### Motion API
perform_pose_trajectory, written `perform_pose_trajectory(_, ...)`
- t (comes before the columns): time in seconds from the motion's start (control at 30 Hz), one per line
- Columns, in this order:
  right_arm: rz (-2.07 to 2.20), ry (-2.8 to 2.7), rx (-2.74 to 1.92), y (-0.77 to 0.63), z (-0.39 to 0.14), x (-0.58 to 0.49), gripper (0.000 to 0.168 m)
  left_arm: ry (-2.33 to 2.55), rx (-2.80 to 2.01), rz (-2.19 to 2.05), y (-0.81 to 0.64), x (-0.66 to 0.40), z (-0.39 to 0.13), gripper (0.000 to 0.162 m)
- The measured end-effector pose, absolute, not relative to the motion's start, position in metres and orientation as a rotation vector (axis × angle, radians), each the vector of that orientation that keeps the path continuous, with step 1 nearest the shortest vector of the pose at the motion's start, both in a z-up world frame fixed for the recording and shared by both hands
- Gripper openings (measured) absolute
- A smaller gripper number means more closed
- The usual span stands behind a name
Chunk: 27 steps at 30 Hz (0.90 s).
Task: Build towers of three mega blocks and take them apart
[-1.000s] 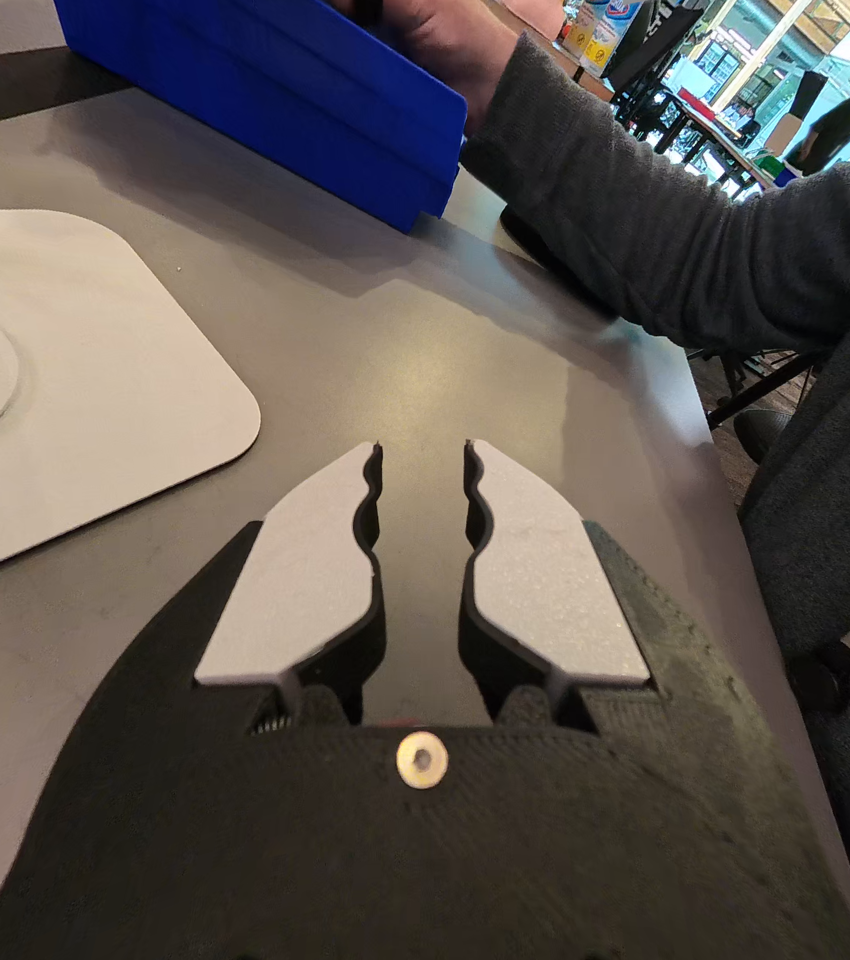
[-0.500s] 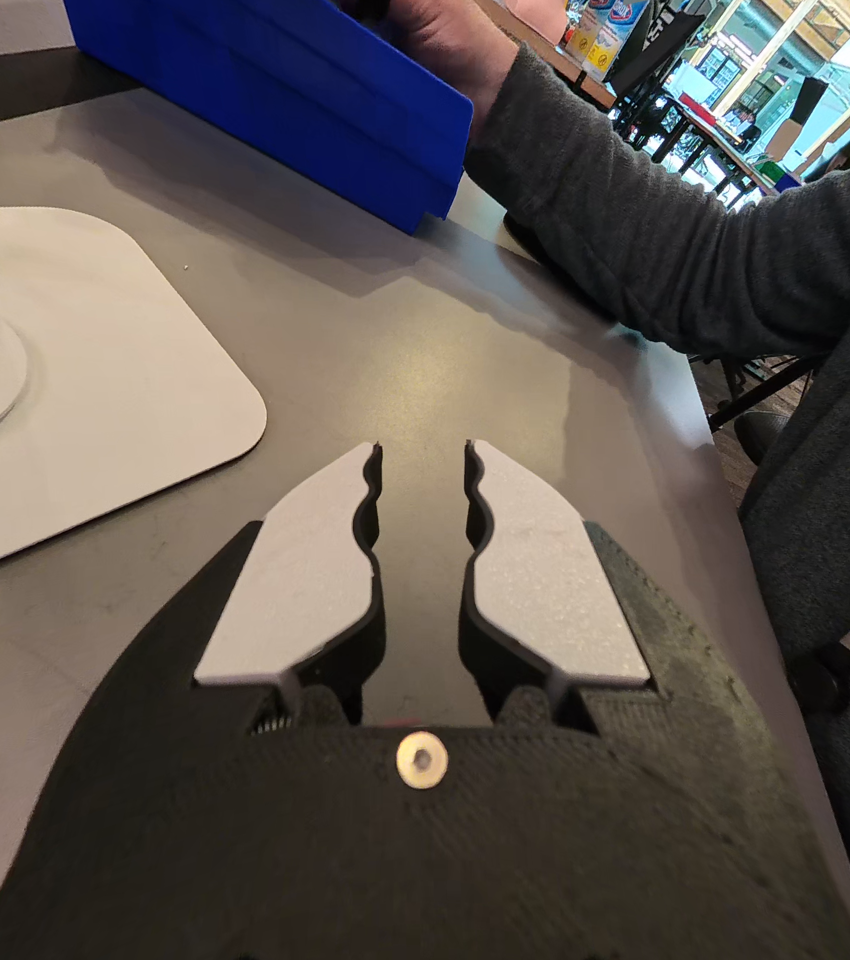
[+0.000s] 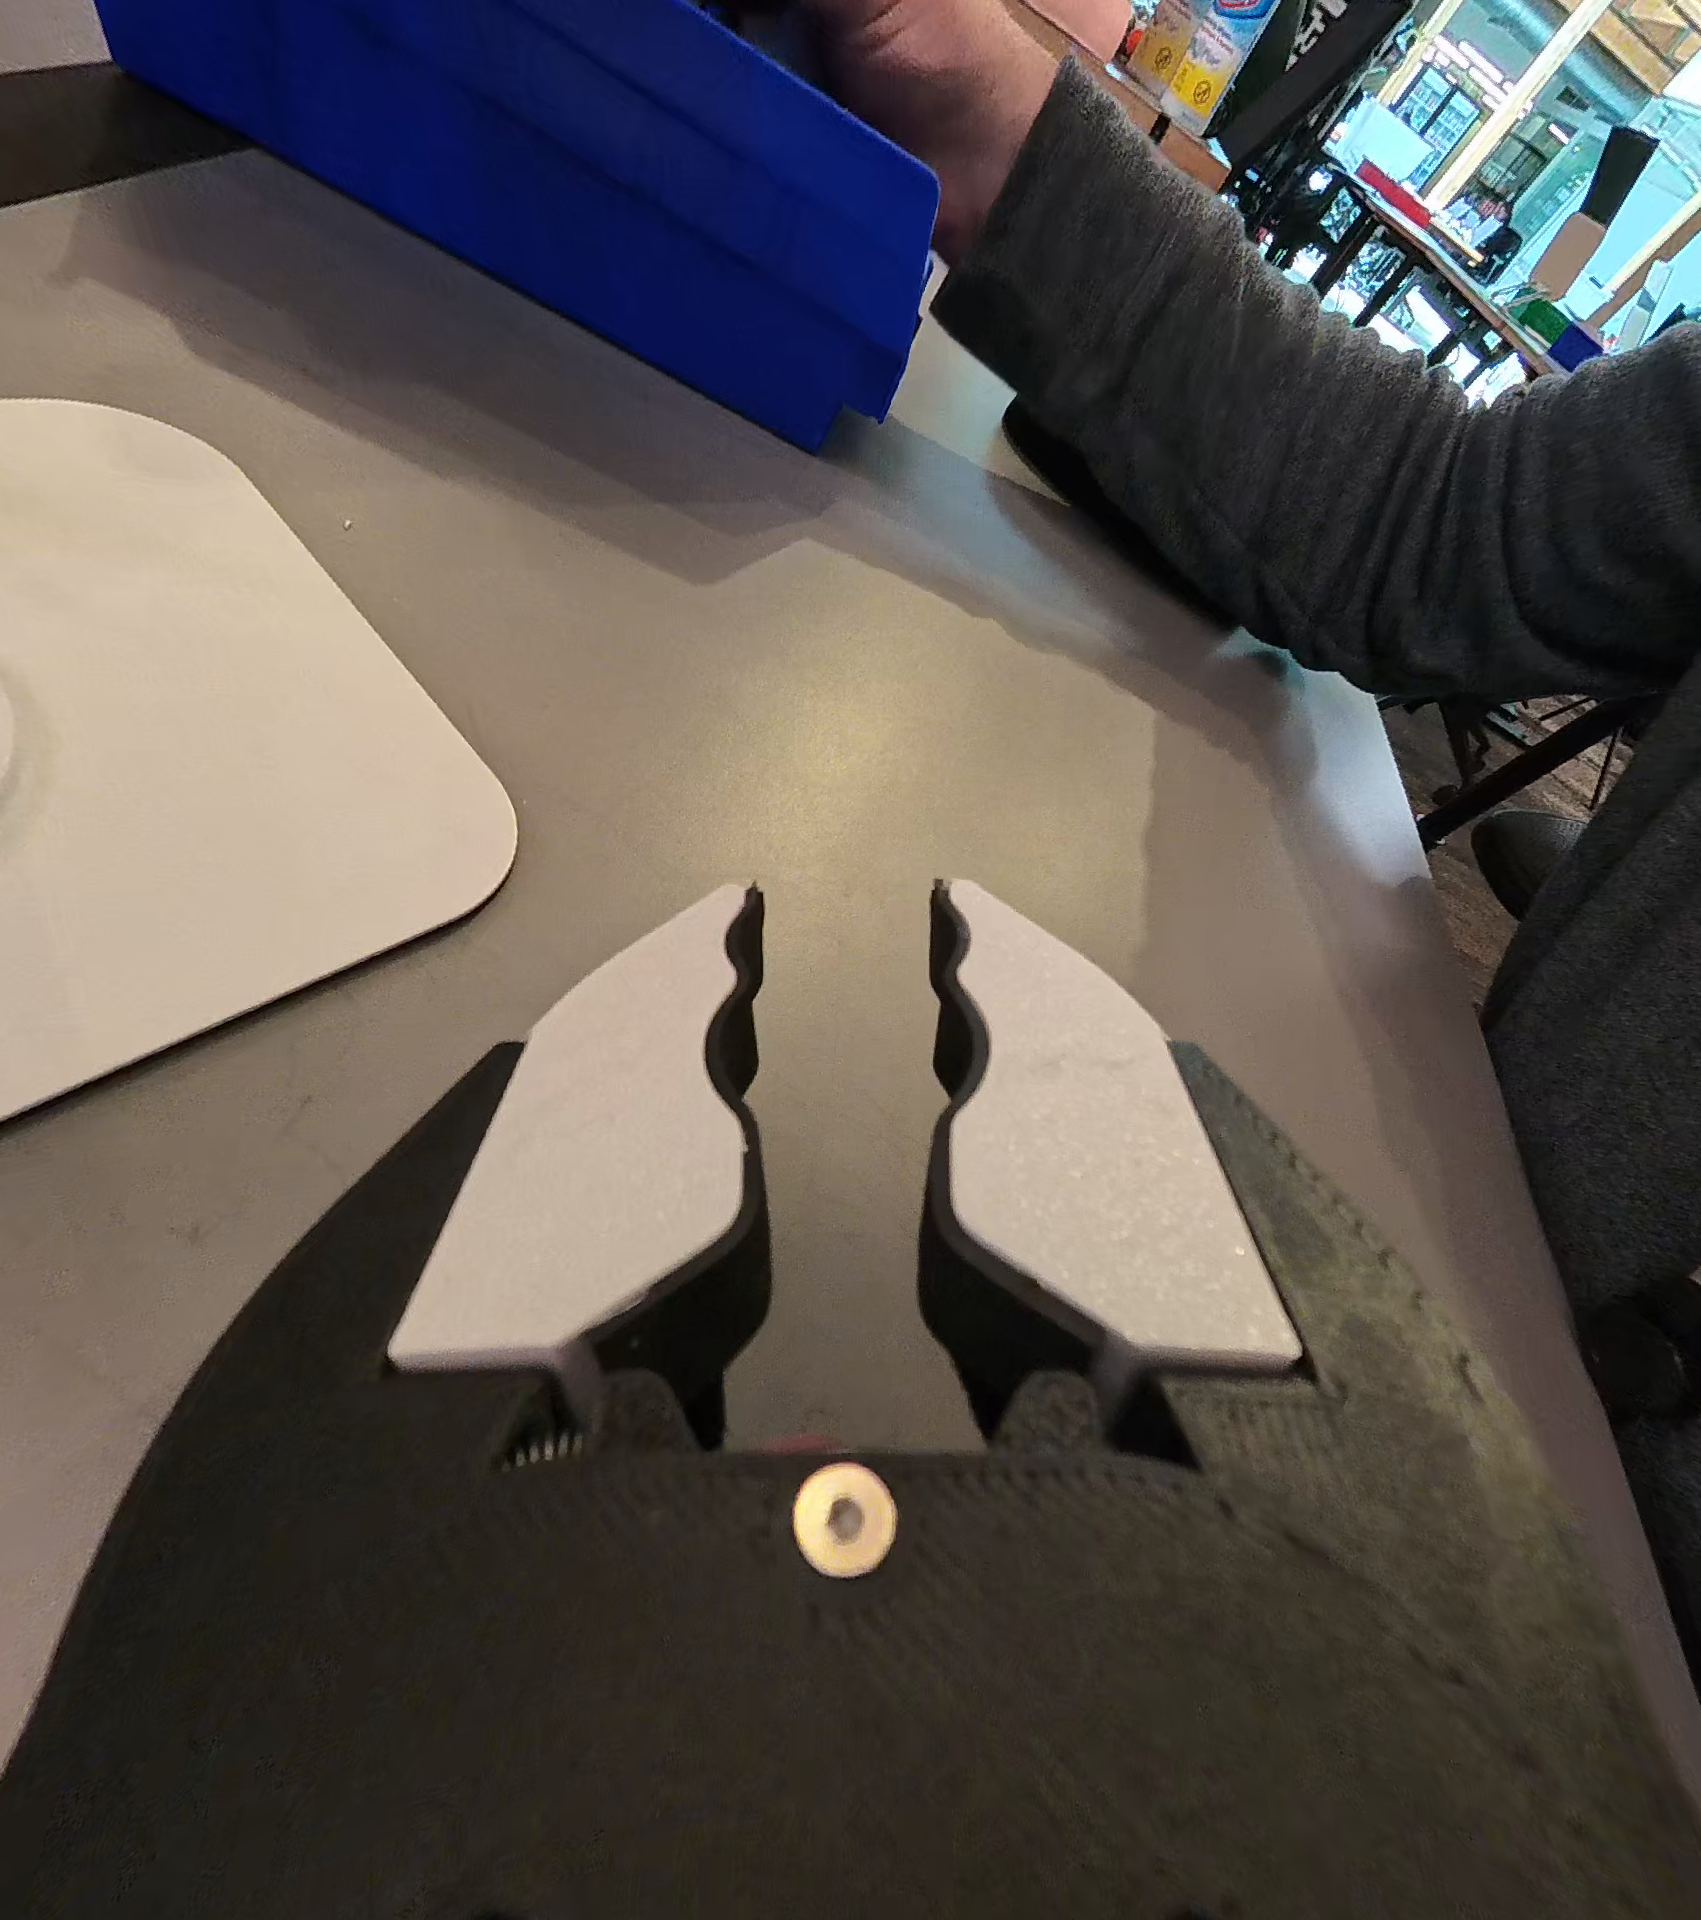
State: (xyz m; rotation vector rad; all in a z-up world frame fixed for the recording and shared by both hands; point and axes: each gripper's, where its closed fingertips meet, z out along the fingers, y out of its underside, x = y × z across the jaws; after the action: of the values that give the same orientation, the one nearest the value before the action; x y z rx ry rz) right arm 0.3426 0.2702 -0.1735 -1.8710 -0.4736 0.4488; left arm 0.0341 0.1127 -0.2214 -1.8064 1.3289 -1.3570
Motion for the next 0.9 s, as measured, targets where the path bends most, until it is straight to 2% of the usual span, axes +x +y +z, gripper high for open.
perform_pose_trajectory(0.43, 0.499, -0.466, -1.844, 0.264, -0.173, 0.343, 0.037, 1.35, -1.805, -1.351, 0.11, 0.036, -0.223, 0.03)
perform_pose_trajectory(0.9, 0.343, -0.541, -2.036, 0.235, -0.188, 0.361, 0.039, 1.353, -1.807, -1.355, 0.11, 0.035, -0.223, 0.03)
